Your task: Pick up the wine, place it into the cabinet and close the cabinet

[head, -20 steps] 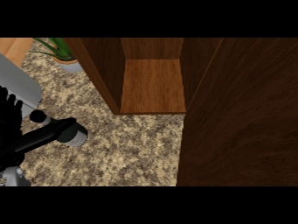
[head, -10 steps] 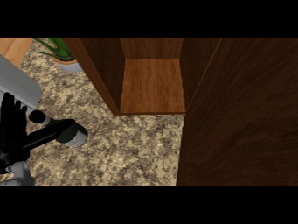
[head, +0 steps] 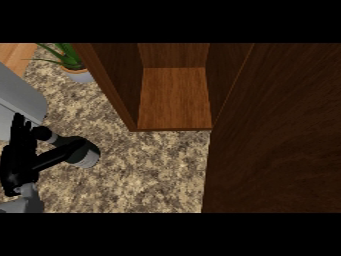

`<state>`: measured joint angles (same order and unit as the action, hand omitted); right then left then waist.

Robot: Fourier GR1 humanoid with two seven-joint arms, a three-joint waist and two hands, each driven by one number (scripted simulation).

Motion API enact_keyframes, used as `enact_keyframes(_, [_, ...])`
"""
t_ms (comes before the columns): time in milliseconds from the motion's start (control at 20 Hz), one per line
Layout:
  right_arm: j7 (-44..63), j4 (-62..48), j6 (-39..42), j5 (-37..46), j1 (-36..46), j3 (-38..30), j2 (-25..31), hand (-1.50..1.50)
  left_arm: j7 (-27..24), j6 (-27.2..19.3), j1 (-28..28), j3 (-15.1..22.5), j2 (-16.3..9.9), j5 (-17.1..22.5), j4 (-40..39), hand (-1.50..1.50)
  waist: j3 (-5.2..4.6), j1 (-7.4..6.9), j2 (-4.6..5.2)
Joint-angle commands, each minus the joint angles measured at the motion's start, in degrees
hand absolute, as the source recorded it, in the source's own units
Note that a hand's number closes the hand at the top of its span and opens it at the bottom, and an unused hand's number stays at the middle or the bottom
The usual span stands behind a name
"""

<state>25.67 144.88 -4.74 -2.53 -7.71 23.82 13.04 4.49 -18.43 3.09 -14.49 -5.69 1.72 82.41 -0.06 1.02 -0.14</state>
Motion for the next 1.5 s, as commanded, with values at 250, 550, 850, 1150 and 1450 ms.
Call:
enact_keyframes(250, [5.34, 12.91, -0.64, -1.21, -1.64, 0.04, 0.98, -1.5, -10.14, 3.94, -0.5, -0.64, 1.93, 2.22, -10.38, -1.5, 0.01, -0.29, 0.03])
enact_keyframes(550, [6.53, 14.75, -1.11, -1.86, -2.37, -0.11, 1.34, -1.5, -14.53, 4.11, 0.04, -0.2, 4.06, 2.21, -15.74, -1.5, 0.0, -0.04, -0.02])
enact_keyframes(850, [5.88, 14.5, -0.62, -1.95, -2.04, -0.05, 1.55, -1.5, -20.53, 4.53, 4.53, -3.3, 5.36, 5.62, -24.11, -1.5, -0.07, 0.4, 0.06])
enact_keyframes(1150, [9.64, 13.9, -1.66, -4.43, 2.33, -3.51, 1.45, -1.5, -25.18, 7.78, 4.44, -5.92, 5.16, 10.61, -26.12, -1.5, -0.06, -0.36, 0.11])
enact_keyframes(1450, [9.52, 15.53, -2.0, -2.69, -0.16, -1.46, 2.24, -1.5, -28.41, 13.17, 4.66, -9.82, 4.26, 16.81, -29.53, -1.5, -0.05, -0.05, -0.05])
